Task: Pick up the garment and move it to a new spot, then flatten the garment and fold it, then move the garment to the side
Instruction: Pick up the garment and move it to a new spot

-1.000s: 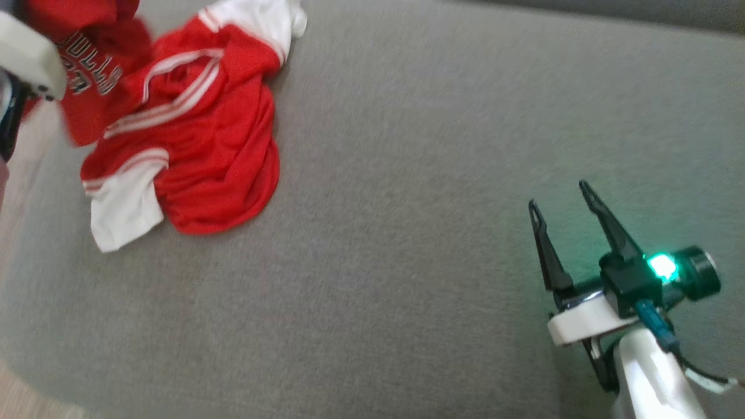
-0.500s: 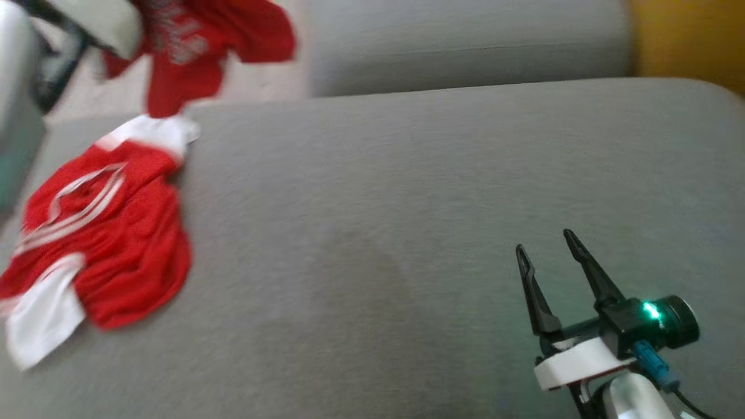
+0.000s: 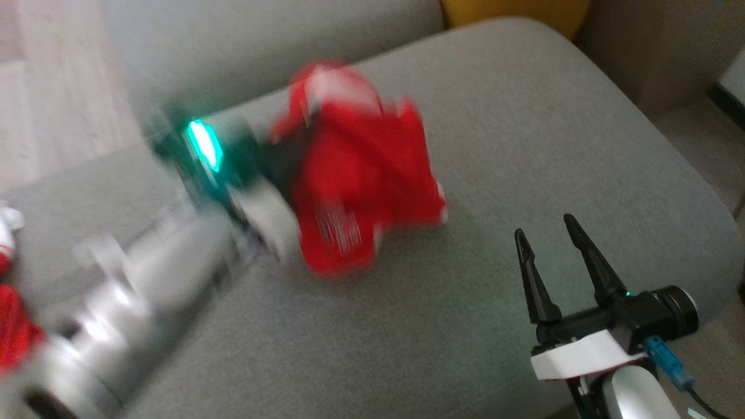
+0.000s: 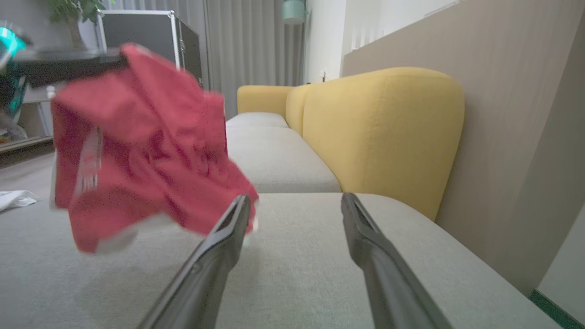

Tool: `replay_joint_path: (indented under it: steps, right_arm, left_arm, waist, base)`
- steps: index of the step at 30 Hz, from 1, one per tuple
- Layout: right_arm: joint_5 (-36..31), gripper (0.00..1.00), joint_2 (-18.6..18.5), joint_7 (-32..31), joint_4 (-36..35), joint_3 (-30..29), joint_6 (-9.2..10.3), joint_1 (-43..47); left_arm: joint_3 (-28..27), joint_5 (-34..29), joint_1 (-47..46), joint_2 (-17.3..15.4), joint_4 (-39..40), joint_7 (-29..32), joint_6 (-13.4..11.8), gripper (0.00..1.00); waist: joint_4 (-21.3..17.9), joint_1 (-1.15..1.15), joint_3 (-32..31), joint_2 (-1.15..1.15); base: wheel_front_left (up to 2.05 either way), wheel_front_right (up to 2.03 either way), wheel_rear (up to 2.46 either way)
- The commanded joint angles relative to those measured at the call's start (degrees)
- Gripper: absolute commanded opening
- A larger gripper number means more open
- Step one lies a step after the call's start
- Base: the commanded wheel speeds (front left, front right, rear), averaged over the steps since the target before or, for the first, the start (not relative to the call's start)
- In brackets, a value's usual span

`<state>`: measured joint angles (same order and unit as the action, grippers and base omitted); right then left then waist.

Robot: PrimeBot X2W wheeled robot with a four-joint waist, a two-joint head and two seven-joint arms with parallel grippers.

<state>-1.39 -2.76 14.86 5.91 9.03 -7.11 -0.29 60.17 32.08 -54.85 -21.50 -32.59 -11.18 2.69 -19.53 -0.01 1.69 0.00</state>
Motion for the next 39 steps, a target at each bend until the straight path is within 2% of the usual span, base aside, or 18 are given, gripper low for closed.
replay_joint_path:
  steps: [1, 4, 5, 6, 7, 9, 13, 16, 20, 22, 24, 31, 39]
  right_arm:
    - [0.7, 1.00, -0.1, 0.1, -2.1, 1.2, -0.37, -2.2]
    - [0.8, 1.00, -0.1, 0.1, -1.9, 0.5, -0.37, -2.2]
    - [0.8, 1.00, -0.1, 0.1, -1.8, 0.1, -0.37, -2.1]
    - [0.6, 1.00, -0.1, 0.1, -1.7, -0.2, -0.37, -2.0]
    - [0.5, 1.00, -0.1, 0.1, -1.5, -0.7, -0.37, -1.8]
    - [0.0, 1.00, -0.1, 0.1, -0.9, -1.5, -0.37, -1.2]
    - [-0.8, 1.00, -0.1, 0.1, 0.5, -3.3, -0.37, 0.2]
    - [-1.1, 1.00, -0.1, 0.1, 1.3, -5.1, -0.37, 1.7]
    - [-1.1, 1.00, -0.1, 0.1, 1.8, -7.2, -0.37, 2.8]
    - [-1.2, 1.00, -0.1, 0.1, 2.0, -7.7, -0.37, 3.1]
    - [-1.3, 1.00, -0.1, 0.1, 2.4, -8.5, -0.37, 4.0]
    - [-0.1, 1.00, -0.1, 0.1, 3.1, -8.1, -0.37, 6.2]
    - [0.6, 1.00, -0.1, 0.1, 3.5, -8.0, -0.37, 8.5]
  left_arm:
    - [-1.1, 0.9, 3.2, -0.3, -0.7, -1.6, -1.2, 0.00]
    - [0.7, 0.8, 10.8, 2.3, -3.8, -3.1, -2.7, 0.00]
    - [0.7, 0.9, 12.9, 3.3, -4.7, -3.3, -3.6, 0.13]
    - [0.5, 0.9, 14.7, 4.2, -5.4, -3.5, -4.6, 0.45]
    - [0.3, 0.5, 16.1, 5.1, -5.9, -3.7, -6.0, 1.00]
    - [-1.1, -0.8, 18.7, 6.5, -4.8, -3.8, -9.2, 1.00]
    - [-7.5, -4.2, 26.4, 7.3, 3.9, -3.8, -15.6, 1.00]
    - [-13.4, -6.7, 33.1, 7.3, 10.9, -3.8, -18.9, 1.00]
    - [-21.4, -10.2, 40.8, 7.1, 17.9, -3.8, -22.0, 1.00]
    - [-23.2, -11.1, 42.4, 7.2, 19.1, -3.8, -22.3, 1.00]
    - [-27.6, -14.2, 46.6, 7.4, 22.3, -3.8, -23.0, 1.00]
    - [-35.8, -18.4, 56.3, 9.6, 28.3, -3.8, -22.1, 1.00]
    - [-41.3, -21.6, 61.5, 12.9, 29.6, -3.8, -17.7, 1.00]
  waist:
    - [-2.7, 0.01, 4.1, 0.00]
    - [-1.7, 0.01, 5.8, 0.00]
    - [-1.0, 0.01, 6.2, 0.00]
    - [-0.2, 0.01, 6.3, 0.00]
    - [0.7, 0.01, 6.2, 0.00]
    - [2.7, 0.01, 5.4, 0.00]
    - [7.2, 0.01, 2.2, 0.00]
    - [10.9, 0.01, -0.4, 0.00]
    - [15.6, 0.01, -2.9, 0.00]
    - [16.7, 0.01, -3.4, 0.00]
    - [19.6, 0.01, -5.0, 0.00]
    - [22.9, 0.01, -7.4, 0.00]
    - [24.0, 0.01, -7.8, 0.00]
  base:
    - [0.00, 0.00, 0.00]
    - [0.00, 0.00, 0.00]
    - [0.00, 0.00, 0.00]
    - [0.00, 0.00, 0.00]
    - [0.00, 0.00, 0.00]
    - [0.00, 0.00, 0.00]
    - [0.00, 0.00, 0.00]
    - [0.00, 0.00, 0.00]
    - [0.00, 0.00, 0.00]
    - [0.00, 0.00, 0.00]
    - [0.00, 0.00, 0.00]
    - [0.00, 0.00, 0.00]
    - [0.00, 0.00, 0.00]
